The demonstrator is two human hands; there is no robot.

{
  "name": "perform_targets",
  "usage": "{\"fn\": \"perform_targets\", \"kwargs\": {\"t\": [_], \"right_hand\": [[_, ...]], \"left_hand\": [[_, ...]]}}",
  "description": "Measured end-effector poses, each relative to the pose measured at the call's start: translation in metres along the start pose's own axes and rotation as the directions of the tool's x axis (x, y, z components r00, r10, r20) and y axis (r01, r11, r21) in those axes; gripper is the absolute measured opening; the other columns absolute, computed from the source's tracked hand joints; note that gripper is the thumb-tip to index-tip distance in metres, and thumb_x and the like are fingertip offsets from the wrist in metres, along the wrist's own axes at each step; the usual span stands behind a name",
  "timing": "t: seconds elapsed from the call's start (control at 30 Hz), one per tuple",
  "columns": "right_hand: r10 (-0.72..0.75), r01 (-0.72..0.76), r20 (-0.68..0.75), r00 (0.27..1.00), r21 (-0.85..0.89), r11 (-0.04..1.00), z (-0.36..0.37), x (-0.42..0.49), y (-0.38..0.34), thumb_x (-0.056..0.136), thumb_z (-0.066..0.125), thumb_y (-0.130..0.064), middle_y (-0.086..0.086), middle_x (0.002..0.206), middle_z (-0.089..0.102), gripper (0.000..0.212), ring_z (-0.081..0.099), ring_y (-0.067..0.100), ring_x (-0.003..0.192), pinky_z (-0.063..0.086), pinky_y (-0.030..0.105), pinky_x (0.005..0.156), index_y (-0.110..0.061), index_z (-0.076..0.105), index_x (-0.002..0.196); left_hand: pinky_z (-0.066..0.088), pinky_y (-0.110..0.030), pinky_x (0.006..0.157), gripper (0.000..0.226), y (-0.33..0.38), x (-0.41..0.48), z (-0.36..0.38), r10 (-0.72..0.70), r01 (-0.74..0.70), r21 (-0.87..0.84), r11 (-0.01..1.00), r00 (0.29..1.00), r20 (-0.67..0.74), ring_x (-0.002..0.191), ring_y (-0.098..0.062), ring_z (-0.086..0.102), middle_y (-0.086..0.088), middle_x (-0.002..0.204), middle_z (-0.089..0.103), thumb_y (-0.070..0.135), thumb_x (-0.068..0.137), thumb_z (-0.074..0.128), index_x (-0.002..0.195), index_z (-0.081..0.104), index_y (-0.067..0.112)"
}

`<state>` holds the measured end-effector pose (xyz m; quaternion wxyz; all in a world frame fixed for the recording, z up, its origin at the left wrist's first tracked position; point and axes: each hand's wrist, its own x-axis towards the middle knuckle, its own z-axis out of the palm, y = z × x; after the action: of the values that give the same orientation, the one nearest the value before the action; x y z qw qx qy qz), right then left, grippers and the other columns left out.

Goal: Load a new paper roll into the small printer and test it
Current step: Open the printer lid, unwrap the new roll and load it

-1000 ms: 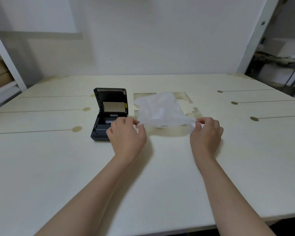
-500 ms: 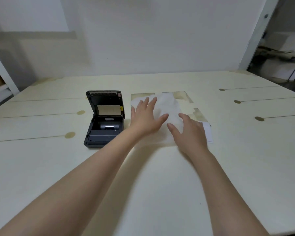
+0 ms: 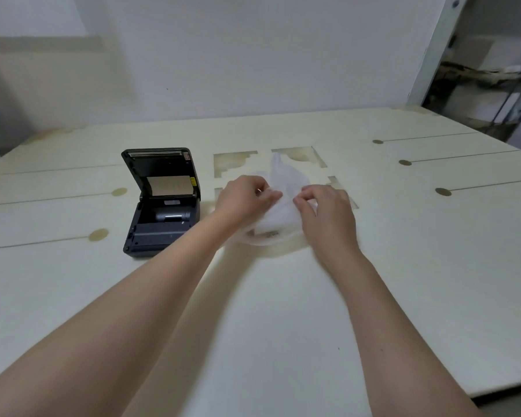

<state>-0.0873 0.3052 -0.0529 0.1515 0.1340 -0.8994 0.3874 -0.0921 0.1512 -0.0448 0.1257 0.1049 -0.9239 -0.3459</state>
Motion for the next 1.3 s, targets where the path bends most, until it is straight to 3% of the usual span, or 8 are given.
{"fn": "perform_targets", "kwargs": {"t": [0.13,0.23,0.43,0.6,0.8,0.97,1.1,1.3], "right_hand": [[0.071,-0.073,0.051,0.996,0.041,0.996,0.006,-0.002,-0.003,0.098,0.049,-0.027,0.008,0.095,0.070,0.021,0.063,0.029,0.091,0.050,0.043,0.078,-0.010,0.060,0.101],[0.136,-0.136,0.041,0.990,-0.005,0.991,0.010,0.000,0.000,0.096,0.050,-0.028,0.006,0.091,0.070,0.020,0.063,0.027,0.088,0.052,0.041,0.074,-0.011,0.061,0.098],[0.233,-0.235,-0.033,0.972,-0.056,0.970,0.014,0.005,0.004,0.095,0.053,-0.024,-0.001,0.085,0.059,0.016,0.050,0.020,0.079,0.035,0.030,0.064,-0.014,0.059,0.106],[-0.132,0.145,-0.156,0.979,0.080,0.986,0.014,-0.002,0.003,0.084,0.065,-0.013,-0.007,0.106,0.062,0.015,0.049,0.019,0.103,0.037,0.024,0.079,-0.022,0.067,0.095],[-0.197,0.191,0.358,0.913,0.051,0.980,0.008,-0.008,0.007,0.078,0.070,-0.034,-0.016,0.119,0.060,0.031,0.040,0.011,0.119,0.037,0.037,0.102,-0.036,0.067,0.109],[-0.251,0.286,0.354,0.901,-0.048,0.957,0.008,-0.007,0.009,0.075,0.074,-0.030,-0.013,0.123,0.052,0.041,0.040,0.012,0.118,0.038,0.034,0.099,-0.037,0.065,0.114],[-0.218,0.175,0.156,0.964,0.250,0.952,0.001,-0.005,0.002,0.083,0.071,-0.029,-0.017,0.122,0.051,0.037,0.036,0.006,0.121,0.032,0.017,0.095,-0.028,0.065,0.119],[0.001,-0.144,0.207,0.978,0.678,0.721,-0.010,-0.013,-0.014,0.096,0.056,-0.033,-0.005,0.111,0.072,0.028,0.065,0.005,0.103,0.048,0.019,0.084,-0.021,0.065,0.120]], "left_hand": [[0.040,-0.024,0.061,0.017,0.003,-0.008,-0.003,0.030,-0.022,-0.077,0.997,0.993,0.110,0.072,-0.014,0.055,0.010,0.073,0.059,0.033,0.097,0.049,0.106,0.060,0.026],[0.046,-0.028,0.087,0.031,0.002,-0.021,-0.014,0.101,-0.038,-0.286,0.957,0.973,0.206,0.099,-0.015,0.061,0.004,0.106,0.065,0.041,0.099,0.046,0.128,0.048,0.031],[0.032,-0.025,0.109,0.033,-0.002,-0.039,-0.023,0.214,-0.179,-0.125,0.976,0.903,0.372,0.132,-0.006,0.043,0.010,0.144,0.049,0.036,0.101,0.043,0.126,0.065,0.027],[0.032,-0.026,0.105,0.035,-0.016,-0.033,-0.013,0.082,-0.052,-0.103,0.993,0.946,0.313,0.134,-0.011,0.044,0.009,0.147,0.049,0.028,0.103,0.041,0.120,0.069,0.018],[0.028,-0.019,0.099,0.031,-0.031,-0.027,-0.013,0.096,-0.072,-0.092,0.993,0.949,0.300,0.137,-0.006,0.038,0.007,0.150,0.045,0.022,0.103,0.043,0.120,0.068,0.015],[0.019,-0.035,0.117,0.030,-0.036,-0.027,-0.008,0.114,-0.108,-0.036,0.994,0.955,0.276,0.140,-0.006,0.034,0.002,0.143,0.053,0.013,0.101,0.042,0.111,0.071,0.014],[0.017,-0.054,0.116,0.027,-0.034,-0.028,-0.006,0.119,-0.118,-0.017,0.993,0.970,0.212,0.115,-0.017,0.053,0.013,0.103,0.063,0.018,0.101,0.041,0.101,0.068,0.018],[-0.009,-0.054,0.117,0.032,-0.030,-0.035,-0.004,0.139,-0.142,-0.045,0.989,0.989,-0.055,0.143,-0.012,0.033,0.003,0.146,0.051,0.022,0.102,0.040,0.120,0.066,0.030]]}}
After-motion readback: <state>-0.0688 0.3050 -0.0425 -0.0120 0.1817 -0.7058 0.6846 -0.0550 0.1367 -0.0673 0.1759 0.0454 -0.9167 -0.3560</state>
